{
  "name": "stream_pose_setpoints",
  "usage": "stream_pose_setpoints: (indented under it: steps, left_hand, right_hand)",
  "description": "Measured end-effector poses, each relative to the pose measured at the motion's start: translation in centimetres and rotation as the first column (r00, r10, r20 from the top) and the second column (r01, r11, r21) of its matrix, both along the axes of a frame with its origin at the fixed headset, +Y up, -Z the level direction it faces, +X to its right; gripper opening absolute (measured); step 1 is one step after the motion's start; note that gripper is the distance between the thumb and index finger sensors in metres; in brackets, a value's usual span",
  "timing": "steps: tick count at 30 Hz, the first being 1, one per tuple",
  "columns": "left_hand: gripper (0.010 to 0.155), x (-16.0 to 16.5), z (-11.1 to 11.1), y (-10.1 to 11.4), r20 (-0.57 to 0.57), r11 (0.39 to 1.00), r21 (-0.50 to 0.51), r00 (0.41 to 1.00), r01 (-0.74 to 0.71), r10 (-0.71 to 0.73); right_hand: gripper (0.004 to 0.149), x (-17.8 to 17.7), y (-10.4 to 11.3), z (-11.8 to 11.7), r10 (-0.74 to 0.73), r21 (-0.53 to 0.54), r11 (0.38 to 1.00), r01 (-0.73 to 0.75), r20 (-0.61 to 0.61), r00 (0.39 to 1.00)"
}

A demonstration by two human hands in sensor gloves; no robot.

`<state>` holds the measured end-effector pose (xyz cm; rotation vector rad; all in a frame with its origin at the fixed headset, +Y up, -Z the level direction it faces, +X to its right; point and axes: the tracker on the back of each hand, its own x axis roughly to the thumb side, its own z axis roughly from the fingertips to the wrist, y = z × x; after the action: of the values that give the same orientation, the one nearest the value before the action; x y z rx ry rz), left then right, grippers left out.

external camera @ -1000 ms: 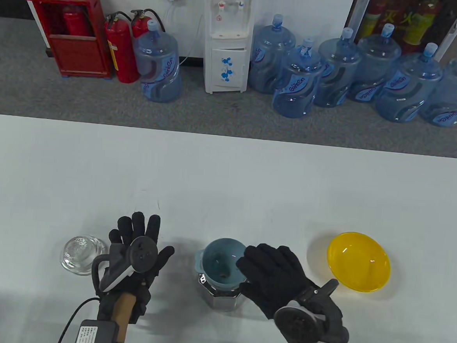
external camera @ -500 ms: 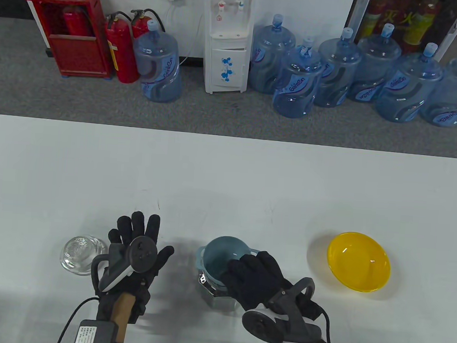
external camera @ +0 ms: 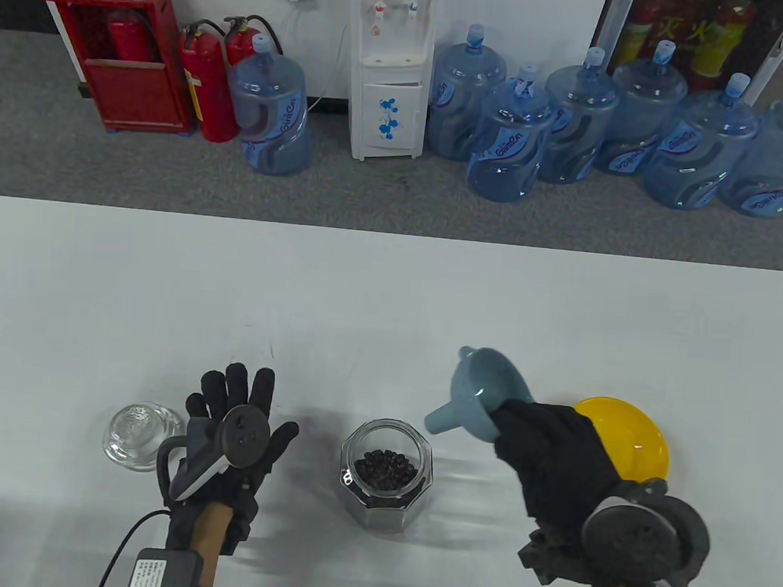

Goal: Transfer coffee beans through funnel into glass jar

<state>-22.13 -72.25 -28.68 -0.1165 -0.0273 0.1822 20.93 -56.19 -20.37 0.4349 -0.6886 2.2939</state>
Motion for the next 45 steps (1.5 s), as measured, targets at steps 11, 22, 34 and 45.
stream_pose_setpoints:
  steps: [11,22,34,45]
  left_hand:
    - [0.08,-0.1,0.0,0.0,-0.008,1.0,-0.01,1.0,0.008,-0.008]
    - [0.08,-0.1,-0.1,0.1,-0.015,1.0,-0.02,1.0,0.017,-0.017]
    - [0.08,-0.3,-0.2,0.2,-0.025,0.999,-0.025,0.999,0.027,-0.027]
    - [0.08,0.0,-0.1,0.3,-0.005,1.0,-0.006,1.0,0.016,-0.016]
  right_hand:
    - [0.04,11.5,-7.8,-4.2,-0.083,-0.281,0.934,0.222,0.433,0.898]
    - [0.041,14.2,-12.6,-6.6,0.045,-0.561,0.777,0.285,0.502,0.864]
    - [0.043,14.6,-13.5,-7.5,0.102,-0.635,0.718,0.287,0.503,0.858]
    - [0.055,11.0,-8.7,-5.7,0.22,-0.471,0.881,0.051,0.502,0.837]
